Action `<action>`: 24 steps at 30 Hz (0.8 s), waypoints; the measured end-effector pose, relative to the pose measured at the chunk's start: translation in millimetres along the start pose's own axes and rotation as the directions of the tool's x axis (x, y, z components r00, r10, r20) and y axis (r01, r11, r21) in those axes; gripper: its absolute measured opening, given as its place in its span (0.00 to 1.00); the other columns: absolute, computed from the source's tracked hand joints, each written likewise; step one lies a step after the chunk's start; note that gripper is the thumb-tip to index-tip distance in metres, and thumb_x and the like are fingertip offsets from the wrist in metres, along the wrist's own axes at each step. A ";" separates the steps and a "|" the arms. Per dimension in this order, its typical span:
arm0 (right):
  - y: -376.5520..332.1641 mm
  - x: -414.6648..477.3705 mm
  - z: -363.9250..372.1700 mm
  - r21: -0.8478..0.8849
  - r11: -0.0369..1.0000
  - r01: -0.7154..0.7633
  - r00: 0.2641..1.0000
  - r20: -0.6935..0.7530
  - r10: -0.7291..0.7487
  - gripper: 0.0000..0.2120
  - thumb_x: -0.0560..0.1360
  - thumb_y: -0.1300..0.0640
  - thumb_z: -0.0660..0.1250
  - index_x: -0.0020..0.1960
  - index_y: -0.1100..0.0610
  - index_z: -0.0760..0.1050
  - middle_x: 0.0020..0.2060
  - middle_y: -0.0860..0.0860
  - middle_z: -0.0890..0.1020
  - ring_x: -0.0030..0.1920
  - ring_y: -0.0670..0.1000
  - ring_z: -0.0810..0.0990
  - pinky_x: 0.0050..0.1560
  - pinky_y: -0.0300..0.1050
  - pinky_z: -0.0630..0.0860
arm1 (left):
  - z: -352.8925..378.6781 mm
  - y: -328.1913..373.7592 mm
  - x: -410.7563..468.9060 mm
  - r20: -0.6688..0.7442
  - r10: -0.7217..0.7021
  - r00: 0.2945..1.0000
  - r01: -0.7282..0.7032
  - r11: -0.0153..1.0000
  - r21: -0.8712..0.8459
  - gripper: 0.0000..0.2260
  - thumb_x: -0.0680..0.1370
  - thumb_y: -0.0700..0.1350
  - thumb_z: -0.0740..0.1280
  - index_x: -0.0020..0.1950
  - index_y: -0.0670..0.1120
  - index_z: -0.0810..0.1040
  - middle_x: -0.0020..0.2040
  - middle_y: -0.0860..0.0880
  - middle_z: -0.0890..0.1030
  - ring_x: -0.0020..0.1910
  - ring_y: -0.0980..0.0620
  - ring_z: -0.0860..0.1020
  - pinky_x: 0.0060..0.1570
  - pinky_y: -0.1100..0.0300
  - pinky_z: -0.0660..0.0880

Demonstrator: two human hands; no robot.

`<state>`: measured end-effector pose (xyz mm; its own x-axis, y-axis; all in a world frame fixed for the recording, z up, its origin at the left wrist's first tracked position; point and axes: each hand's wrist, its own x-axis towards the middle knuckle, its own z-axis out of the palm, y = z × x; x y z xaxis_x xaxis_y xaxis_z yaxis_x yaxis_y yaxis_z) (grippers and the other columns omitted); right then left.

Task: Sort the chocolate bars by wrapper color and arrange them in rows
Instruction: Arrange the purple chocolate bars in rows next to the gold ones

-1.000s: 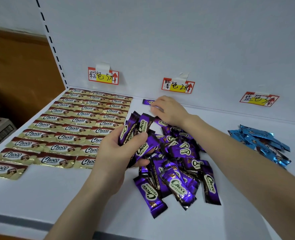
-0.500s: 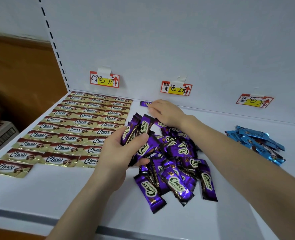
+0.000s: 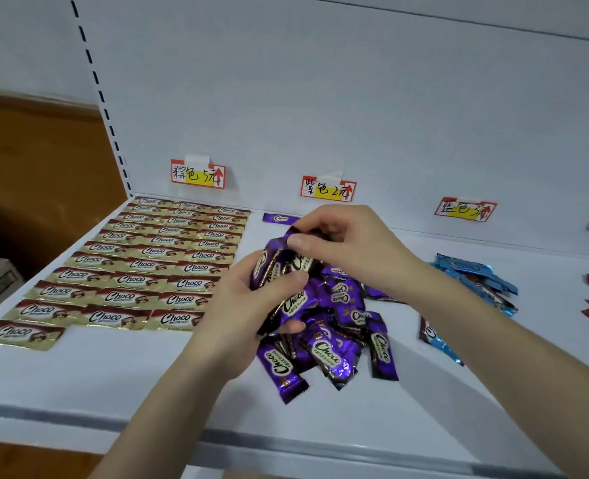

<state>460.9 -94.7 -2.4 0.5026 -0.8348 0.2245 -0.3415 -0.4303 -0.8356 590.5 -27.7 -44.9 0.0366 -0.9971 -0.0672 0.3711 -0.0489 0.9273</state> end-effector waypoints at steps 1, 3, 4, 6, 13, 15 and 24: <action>0.4 -4.3 -0.9 0.034 0.999 -0.011 0.999 -0.032 0.012 0.02 0.71 0.60 0.71 0.43 0.54 0.79 0.37 0.45 0.82 0.39 0.41 0.79 0.46 0.37 0.75 | 2.6 0.5 -3.3 0.001 0.003 1.000 -0.003 1.000 -0.017 0.08 0.72 0.37 0.68 0.48 0.48 0.79 0.37 0.50 0.83 0.32 0.54 0.82 0.23 0.65 0.73; -0.2 -11.9 -4.9 0.086 0.996 -0.025 0.997 -0.077 0.032 0.04 0.71 0.62 0.70 0.40 0.53 0.79 0.35 0.46 0.82 0.37 0.42 0.80 0.45 0.38 0.76 | 6.5 0.6 -8.3 -0.004 0.007 1.000 -0.007 0.999 -0.043 0.08 0.71 0.38 0.69 0.48 0.48 0.79 0.38 0.49 0.84 0.33 0.53 0.83 0.23 0.65 0.73; -0.3 -14.6 -7.6 0.094 0.995 -0.025 0.995 -0.092 0.033 0.05 0.71 0.62 0.70 0.39 0.53 0.79 0.34 0.47 0.82 0.36 0.43 0.79 0.44 0.38 0.77 | 7.6 0.4 -9.9 -0.011 0.009 1.000 -0.009 0.999 -0.047 0.08 0.71 0.39 0.69 0.49 0.47 0.79 0.38 0.49 0.84 0.33 0.53 0.83 0.22 0.65 0.73; -0.2 -19.8 -12.7 0.111 0.993 -0.042 0.994 -0.098 0.053 0.05 0.71 0.63 0.69 0.39 0.54 0.79 0.33 0.48 0.81 0.34 0.43 0.79 0.40 0.37 0.77 | 9.2 0.5 -11.8 -0.028 0.015 1.000 -0.016 0.999 -0.048 0.08 0.72 0.39 0.69 0.49 0.47 0.79 0.38 0.49 0.84 0.34 0.53 0.83 0.22 0.65 0.74; 5.3 -32.0 -27.1 0.160 0.978 -0.137 0.987 -0.063 0.148 0.03 0.71 0.63 0.70 0.41 0.57 0.77 0.30 0.49 0.81 0.31 0.45 0.80 0.34 0.35 0.78 | 9.4 0.9 -8.4 -0.093 0.070 0.993 -0.073 0.997 -0.033 0.05 0.73 0.39 0.68 0.47 0.47 0.78 0.38 0.50 0.84 0.34 0.52 0.83 0.22 0.64 0.74; 16.3 -25.6 -34.3 0.249 0.953 -0.173 0.969 -0.132 0.210 0.03 0.71 0.65 0.68 0.42 0.59 0.77 0.31 0.51 0.81 0.31 0.46 0.81 0.35 0.36 0.78 | 9.2 0.9 -1.8 -0.112 0.064 0.992 -0.069 0.997 -0.034 0.05 0.74 0.38 0.68 0.47 0.47 0.78 0.37 0.50 0.84 0.34 0.52 0.83 0.23 0.64 0.75; 106.5 56.2 -52.0 -0.075 0.938 -0.339 0.892 -0.343 0.295 0.02 0.74 0.62 0.68 0.45 0.59 0.75 0.37 0.54 0.79 0.32 0.46 0.77 0.34 0.37 0.71 | 6.3 0.9 50.8 -0.177 0.054 0.983 -0.056 0.998 -0.004 0.03 0.75 0.38 0.68 0.45 0.46 0.78 0.37 0.49 0.81 0.32 0.55 0.81 0.25 0.64 0.76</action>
<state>411.5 -205.3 -52.7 0.0752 -0.9892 0.1262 -0.5500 -0.1467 -0.8222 586.9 -78.7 -45.2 0.2200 -0.9722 -0.0807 0.3721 0.0071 0.9282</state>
